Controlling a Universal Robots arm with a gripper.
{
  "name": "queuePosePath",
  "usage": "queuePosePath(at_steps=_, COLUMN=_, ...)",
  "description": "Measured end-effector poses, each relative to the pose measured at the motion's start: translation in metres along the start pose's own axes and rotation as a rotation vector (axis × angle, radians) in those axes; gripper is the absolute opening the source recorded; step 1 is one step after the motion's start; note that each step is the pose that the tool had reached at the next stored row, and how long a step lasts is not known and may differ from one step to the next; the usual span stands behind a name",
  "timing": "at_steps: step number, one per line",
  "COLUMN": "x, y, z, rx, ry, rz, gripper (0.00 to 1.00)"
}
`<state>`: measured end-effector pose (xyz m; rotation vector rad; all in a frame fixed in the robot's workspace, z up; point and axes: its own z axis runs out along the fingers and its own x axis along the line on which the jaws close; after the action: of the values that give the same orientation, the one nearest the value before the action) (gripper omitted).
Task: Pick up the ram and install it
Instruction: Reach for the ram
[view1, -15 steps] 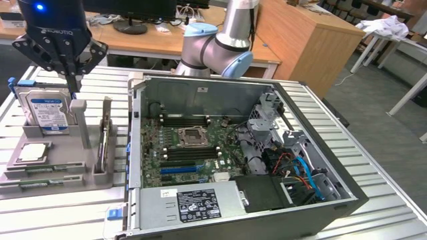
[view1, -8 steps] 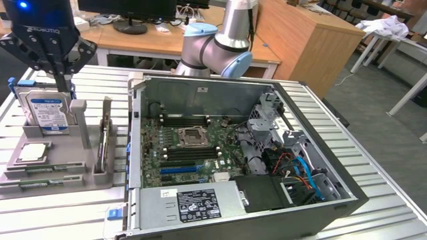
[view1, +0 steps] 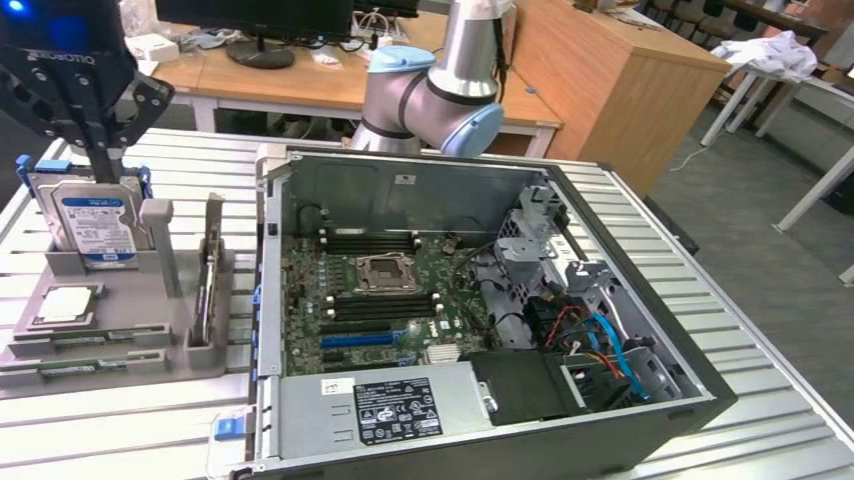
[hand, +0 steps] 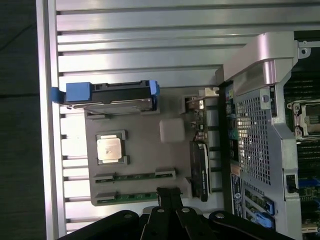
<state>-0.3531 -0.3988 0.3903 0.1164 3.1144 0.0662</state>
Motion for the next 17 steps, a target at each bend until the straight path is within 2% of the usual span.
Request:
queuePosePath(at_steps=12, x=0.019, y=-0.0014, z=-0.0004, rx=0.0, ry=0.0, rz=0.0, gripper=0.11)
queuePosePath(at_steps=17, x=0.023, y=-0.0018, z=-0.0005, rx=0.0001, ry=0.0, rz=0.0, gripper=0.11)
